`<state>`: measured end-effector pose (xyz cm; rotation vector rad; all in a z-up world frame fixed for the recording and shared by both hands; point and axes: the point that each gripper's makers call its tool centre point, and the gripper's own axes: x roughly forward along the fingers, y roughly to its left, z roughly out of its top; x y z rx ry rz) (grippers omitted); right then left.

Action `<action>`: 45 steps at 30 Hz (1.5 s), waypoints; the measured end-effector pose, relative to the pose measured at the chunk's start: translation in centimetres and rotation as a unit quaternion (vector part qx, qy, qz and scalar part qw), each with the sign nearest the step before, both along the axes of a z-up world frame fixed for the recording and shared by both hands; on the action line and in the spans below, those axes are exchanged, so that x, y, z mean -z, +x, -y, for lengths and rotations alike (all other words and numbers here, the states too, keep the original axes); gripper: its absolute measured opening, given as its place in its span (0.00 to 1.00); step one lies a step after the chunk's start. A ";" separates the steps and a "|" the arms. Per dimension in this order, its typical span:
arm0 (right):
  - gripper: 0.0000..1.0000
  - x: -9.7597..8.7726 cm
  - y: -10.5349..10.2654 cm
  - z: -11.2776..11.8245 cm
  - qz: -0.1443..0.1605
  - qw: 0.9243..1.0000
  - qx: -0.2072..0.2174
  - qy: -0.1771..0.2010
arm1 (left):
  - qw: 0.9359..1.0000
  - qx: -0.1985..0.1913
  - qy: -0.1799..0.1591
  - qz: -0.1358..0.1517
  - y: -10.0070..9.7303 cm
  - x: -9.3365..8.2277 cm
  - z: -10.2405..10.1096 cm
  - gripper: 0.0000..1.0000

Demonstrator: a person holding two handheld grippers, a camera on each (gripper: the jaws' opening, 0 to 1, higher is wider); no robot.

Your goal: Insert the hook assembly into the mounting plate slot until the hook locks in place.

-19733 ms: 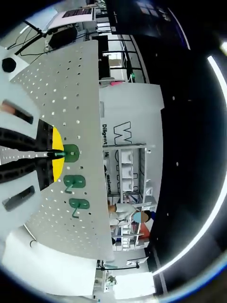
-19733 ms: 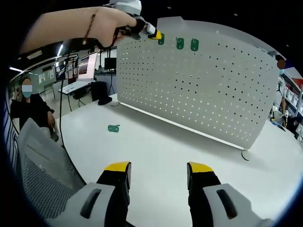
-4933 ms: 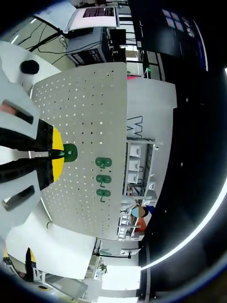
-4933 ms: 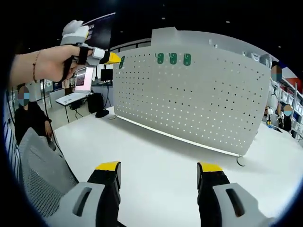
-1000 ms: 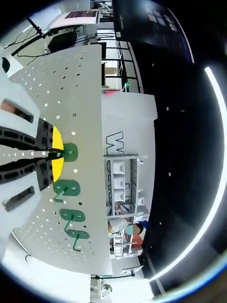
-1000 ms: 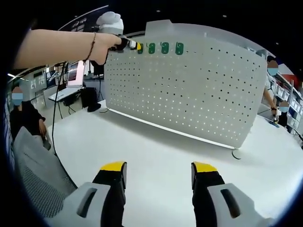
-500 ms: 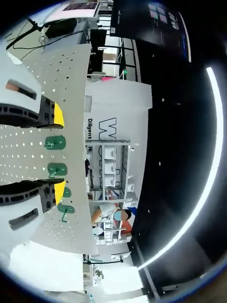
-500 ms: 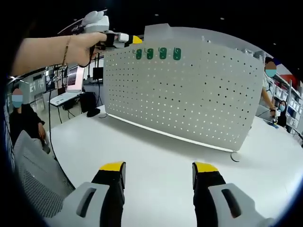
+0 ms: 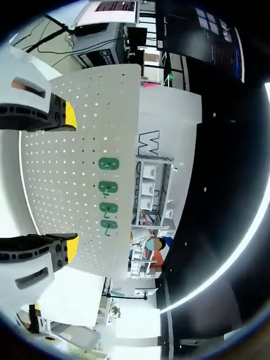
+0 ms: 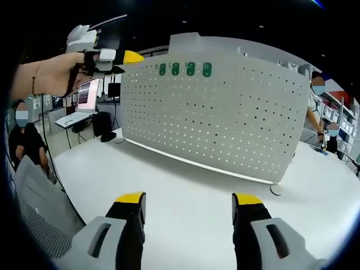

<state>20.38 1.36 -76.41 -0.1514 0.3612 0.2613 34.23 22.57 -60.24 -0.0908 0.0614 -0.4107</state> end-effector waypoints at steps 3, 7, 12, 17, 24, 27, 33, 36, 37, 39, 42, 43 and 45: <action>0.60 0.2 0.0 0.0 -0.004 1.000 0.000 -0.003 | 1.000 0.006 -0.001 -0.017 -1.5 1.3 -0.3 0.82; 0.60 0.1 -0.1 0.0 -0.002 1.000 -0.001 -0.005 | 0.999 0.008 -0.007 -0.036 -3.2 2.8 -0.7 0.85; 0.61 0.1 -0.1 0.0 -0.003 1.000 -0.001 -0.004 | 0.998 0.014 -0.009 -0.054 -5.1 4.1 -1.0 0.89; 0.62 0.1 -0.1 0.0 -0.003 1.000 -0.003 -0.004 | 0.997 0.028 0.013 -0.077 -6.8 6.0 -1.1 0.93; 0.62 0.0 -0.1 0.0 0.000 1.000 -0.002 -0.005 | 0.995 0.031 0.005 -0.096 -8.8 7.6 -1.4 0.96; 0.62 0.1 -0.1 0.0 0.000 1.000 -0.003 -0.006 | 0.994 0.035 0.003 -0.101 -9.3 8.0 -1.1 0.98; 0.62 0.0 -0.2 -0.2 0.000 1.000 -0.006 -0.005 | 0.994 0.037 -0.003 -0.102 -10.4 8.6 -1.0 0.99; 0.62 -0.1 -0.2 -0.2 0.001 1.000 -0.007 -0.005 | 0.993 0.034 -0.008 -0.112 -11.1 9.4 -1.4 1.00; 0.62 -0.1 -0.1 -0.2 0.001 1.000 -0.006 -0.006 | 0.993 0.034 -0.010 -0.115 -11.2 9.7 -1.5 1.00; 0.62 -0.1 -0.2 -0.2 0.002 1.000 -0.006 -0.005 | 0.992 0.032 -0.013 -0.124 -11.6 10.3 -1.8 1.00; 0.62 -0.1 -0.2 -0.2 0.003 1.000 -0.007 -0.005 | 0.990 0.033 -0.015 -0.133 -12.0 11.1 -2.1 1.00; 0.62 -0.1 -0.2 -0.2 0.003 1.000 -0.007 -0.005 | 0.990 0.031 -0.015 -0.138 -12.3 11.4 -2.1 1.00; 0.62 -0.1 -0.2 -0.2 0.003 1.000 -0.007 -0.006 | 0.989 0.029 -0.017 -0.141 -12.5 11.6 -2.3 1.00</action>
